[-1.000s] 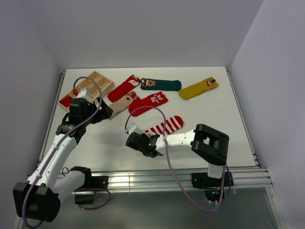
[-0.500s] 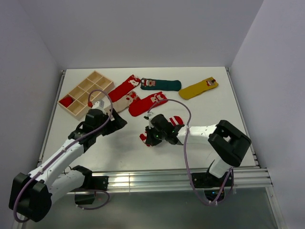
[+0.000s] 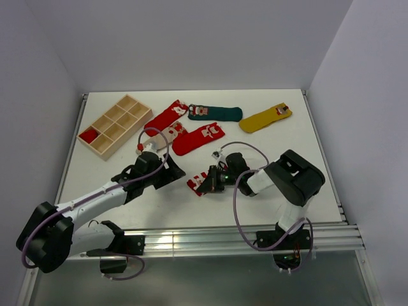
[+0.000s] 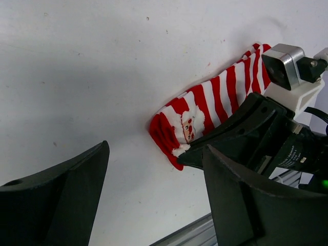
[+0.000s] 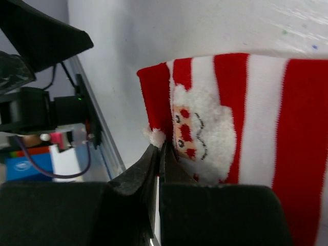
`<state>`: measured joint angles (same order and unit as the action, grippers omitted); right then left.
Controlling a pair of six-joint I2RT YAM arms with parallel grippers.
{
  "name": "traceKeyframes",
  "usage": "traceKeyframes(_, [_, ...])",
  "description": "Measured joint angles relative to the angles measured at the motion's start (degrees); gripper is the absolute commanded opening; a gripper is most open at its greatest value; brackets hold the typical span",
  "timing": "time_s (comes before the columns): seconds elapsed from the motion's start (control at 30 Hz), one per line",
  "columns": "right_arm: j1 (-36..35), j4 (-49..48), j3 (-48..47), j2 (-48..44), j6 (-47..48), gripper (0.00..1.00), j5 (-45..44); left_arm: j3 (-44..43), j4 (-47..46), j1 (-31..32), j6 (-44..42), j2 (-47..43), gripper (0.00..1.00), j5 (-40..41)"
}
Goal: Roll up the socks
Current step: Roll the sock at the center of the board.
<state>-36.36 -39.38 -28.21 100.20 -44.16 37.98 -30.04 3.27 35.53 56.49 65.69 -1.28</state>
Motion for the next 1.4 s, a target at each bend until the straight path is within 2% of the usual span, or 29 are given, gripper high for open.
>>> traceKeyframes(0.1, [1.9, -7.7, 1.8, 3.5, -5.2, 0.0, 3.1, 0.2, -1.1, 0.9, 1.4, 1.7, 0.75, 1.0])
traceKeyframes(0.2, [3.4, -13.7, 3.0, 6.7, -9.5, 0.0, 5.2, 0.2, -1.8, 1.7, 2.6, 3.4, 0.61, 1.6])
traceKeyframes(0.23, [3.7, -14.9, 3.2, 7.2, -10.4, 0.0, 5.5, 0.2, -1.9, 1.9, 3.0, 3.9, 0.54, 1.8])
traceKeyframes(0.43, [4.3, -18.0, 3.5, 8.0, -13.3, 0.0, 6.3, 0.2, -1.1, 2.9, 4.6, 6.0, 0.32, 3.0])
traceKeyframes(0.83, [4.9, -19.1, 3.5, 8.1, -15.0, 0.0, 6.7, -2.3, 1.4, 4.3, 4.1, 14.5, 0.27, 2.6])
traceKeyframes(1.4, [5.7, -20.9, 3.5, 11.5, -16.6, 0.0, 7.2, -3.4, -7.6, 5.1, 4.0, 19.9, 0.25, -1.0])
